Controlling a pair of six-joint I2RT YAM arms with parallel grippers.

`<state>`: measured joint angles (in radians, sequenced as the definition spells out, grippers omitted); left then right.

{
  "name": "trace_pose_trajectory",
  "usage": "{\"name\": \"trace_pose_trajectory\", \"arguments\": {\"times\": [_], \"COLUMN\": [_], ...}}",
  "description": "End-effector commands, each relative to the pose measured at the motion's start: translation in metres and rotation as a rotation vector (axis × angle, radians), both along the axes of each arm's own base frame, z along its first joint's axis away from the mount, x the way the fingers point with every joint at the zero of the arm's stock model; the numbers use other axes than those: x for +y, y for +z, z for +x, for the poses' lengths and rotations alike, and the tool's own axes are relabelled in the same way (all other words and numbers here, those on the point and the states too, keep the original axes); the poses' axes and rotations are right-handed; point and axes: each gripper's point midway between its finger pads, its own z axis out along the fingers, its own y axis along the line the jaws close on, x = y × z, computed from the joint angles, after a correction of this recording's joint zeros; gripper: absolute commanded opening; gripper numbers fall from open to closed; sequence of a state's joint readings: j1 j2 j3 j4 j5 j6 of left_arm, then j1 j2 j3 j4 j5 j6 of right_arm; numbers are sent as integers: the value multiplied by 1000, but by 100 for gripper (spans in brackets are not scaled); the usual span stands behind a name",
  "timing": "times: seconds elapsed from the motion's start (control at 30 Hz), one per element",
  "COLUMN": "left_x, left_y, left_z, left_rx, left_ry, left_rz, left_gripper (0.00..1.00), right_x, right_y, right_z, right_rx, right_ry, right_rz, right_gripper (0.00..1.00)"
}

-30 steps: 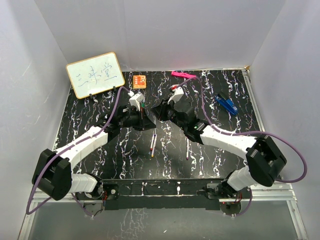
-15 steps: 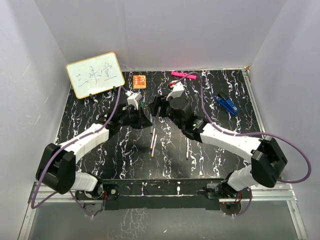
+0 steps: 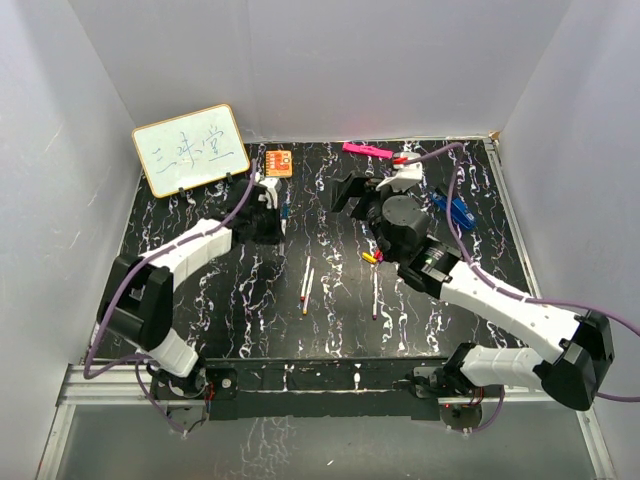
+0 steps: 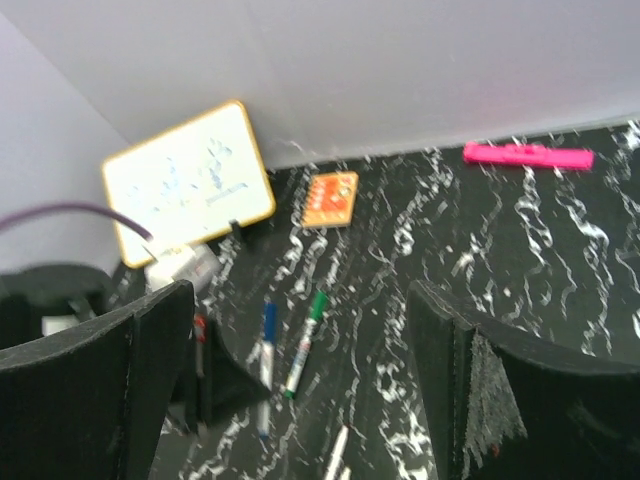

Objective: Insert the pens into the pen caps

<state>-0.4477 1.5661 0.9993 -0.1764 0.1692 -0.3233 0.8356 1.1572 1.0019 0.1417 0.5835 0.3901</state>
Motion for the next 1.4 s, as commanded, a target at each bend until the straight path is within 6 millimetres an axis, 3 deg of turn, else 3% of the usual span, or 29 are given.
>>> {"name": "trace_pose_trajectory", "arguments": {"times": [0.0, 0.13, 0.4, 0.77, 1.0, 1.13, 1.37], "left_x": [45, 65, 81, 64, 49, 50, 45], "left_y": [-5, -13, -37, -48, -56, -64, -68], "left_z": [24, 43, 61, 78, 81, 80, 78], "left_rx": [3, 34, 100, 135, 166, 192, 206], "left_ry": [84, 127, 155, 130, 116, 123, 118], "left_rz": [200, 273, 298, 231, 166, 170, 144], "left_gripper": [0, 0, 0, 0, 0, 0, 13], "right_x": [-12, -13, -14, -9, -5, -3, -1], "right_y": [-41, -60, -79, -91, -97, -99, -106], "right_z": [1, 2, 2, 0, 1, 1, 2], "right_rx": [108, 155, 206, 231, 244, 249, 262], "right_ry": [-65, -80, -91, -65, -51, -47, -41], "right_rz": [-88, -113, -149, -165, -165, -167, -180], "right_gripper": [87, 96, 98, 98, 98, 98, 98]}}
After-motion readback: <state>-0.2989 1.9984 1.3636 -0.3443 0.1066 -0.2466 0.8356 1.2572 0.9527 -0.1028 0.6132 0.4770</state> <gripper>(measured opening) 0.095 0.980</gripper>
